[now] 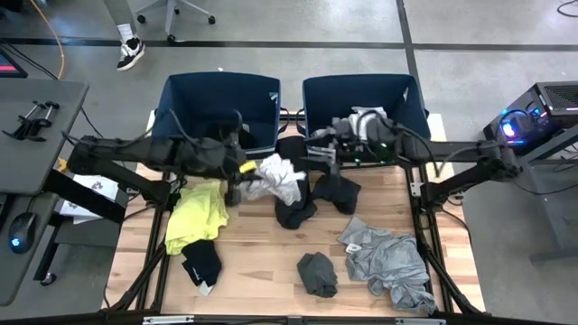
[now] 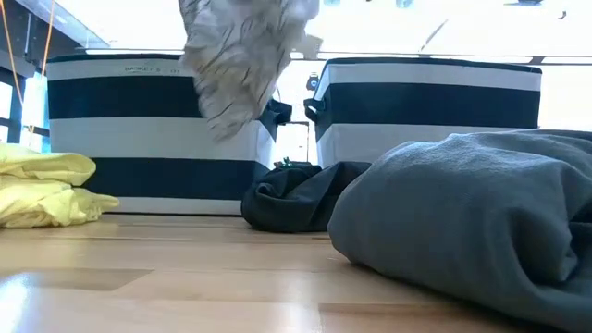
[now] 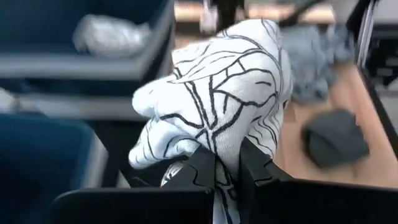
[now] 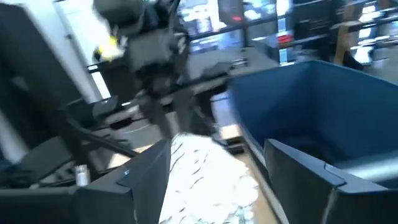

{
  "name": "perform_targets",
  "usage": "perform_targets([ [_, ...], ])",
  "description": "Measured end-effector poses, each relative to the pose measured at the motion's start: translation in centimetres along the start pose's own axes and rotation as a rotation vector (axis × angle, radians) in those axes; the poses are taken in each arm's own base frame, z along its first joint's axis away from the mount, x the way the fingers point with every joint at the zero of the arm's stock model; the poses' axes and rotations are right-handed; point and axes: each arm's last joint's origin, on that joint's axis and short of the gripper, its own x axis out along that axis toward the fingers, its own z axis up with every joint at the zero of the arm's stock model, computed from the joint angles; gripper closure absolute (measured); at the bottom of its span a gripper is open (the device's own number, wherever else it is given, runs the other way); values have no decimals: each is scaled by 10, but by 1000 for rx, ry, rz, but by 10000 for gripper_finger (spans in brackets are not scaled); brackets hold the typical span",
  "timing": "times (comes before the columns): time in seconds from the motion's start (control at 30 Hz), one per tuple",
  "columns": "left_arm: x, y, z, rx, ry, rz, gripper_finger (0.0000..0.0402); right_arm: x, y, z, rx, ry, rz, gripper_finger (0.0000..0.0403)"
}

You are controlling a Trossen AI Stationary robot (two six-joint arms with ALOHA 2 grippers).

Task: Sort clothes
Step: Put the white pattern shirt into the right blue laundry bin

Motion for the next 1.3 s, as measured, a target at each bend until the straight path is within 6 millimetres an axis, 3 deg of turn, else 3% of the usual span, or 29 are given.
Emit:
perform_targets([
  [0.17,-9,11,23,26,-140,67,401,38,0,14,-27,87,93,130],
  [0.37,-15,20,44,31,-332,81,401,76,-3,12,-132,264,22,137],
  [0.47,-20,20,52,28,-415,52,401,91,-2,12,-160,278,-1,181],
  [0.6,-24,21,53,-8,-436,44,393,96,0,21,-173,276,-9,313],
  [0.67,-31,22,53,-27,-450,33,376,92,1,29,-189,293,-52,374],
  [0.83,-55,27,49,-66,-478,37,302,63,-4,62,-276,364,-342,369],
  [0.97,-74,32,39,-74,-448,77,257,26,-27,90,-300,460,-566,389],
  [1.13,-86,36,30,-126,-420,120,242,-14,-92,87,-150,728,-771,384],
  [1.3,-89,37,26,-154,-388,144,244,-37,-168,47,140,968,-877,383],
])
